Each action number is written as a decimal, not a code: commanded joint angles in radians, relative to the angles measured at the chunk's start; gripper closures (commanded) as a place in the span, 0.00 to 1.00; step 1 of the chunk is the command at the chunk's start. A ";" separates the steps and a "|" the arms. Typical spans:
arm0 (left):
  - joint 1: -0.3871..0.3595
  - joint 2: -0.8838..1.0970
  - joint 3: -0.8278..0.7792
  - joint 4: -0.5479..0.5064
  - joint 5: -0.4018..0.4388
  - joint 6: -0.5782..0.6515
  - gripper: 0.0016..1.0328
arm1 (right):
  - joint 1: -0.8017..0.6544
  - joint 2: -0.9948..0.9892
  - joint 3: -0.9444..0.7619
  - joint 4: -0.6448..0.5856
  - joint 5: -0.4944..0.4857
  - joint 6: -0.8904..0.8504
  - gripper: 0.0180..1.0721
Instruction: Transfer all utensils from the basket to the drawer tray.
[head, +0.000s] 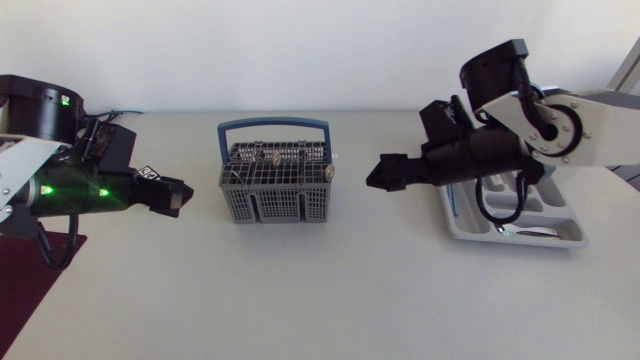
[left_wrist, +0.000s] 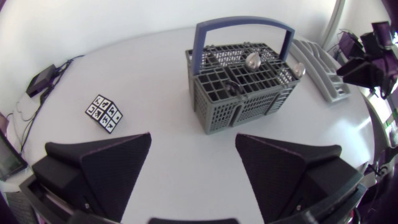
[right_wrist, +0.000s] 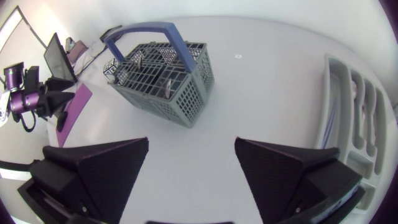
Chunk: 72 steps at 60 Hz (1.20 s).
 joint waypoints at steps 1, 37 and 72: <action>0.004 0.020 0.042 -0.009 0.032 0.024 0.09 | 0.006 0.065 0.064 -0.018 -0.015 0.003 0.12; -0.041 0.080 0.129 -0.083 0.077 0.017 0.09 | 0.083 0.416 0.386 -0.050 -0.086 0.063 0.44; -0.094 0.115 0.154 -0.086 0.086 -0.011 0.09 | 0.115 0.504 0.437 -0.048 -0.086 0.063 0.86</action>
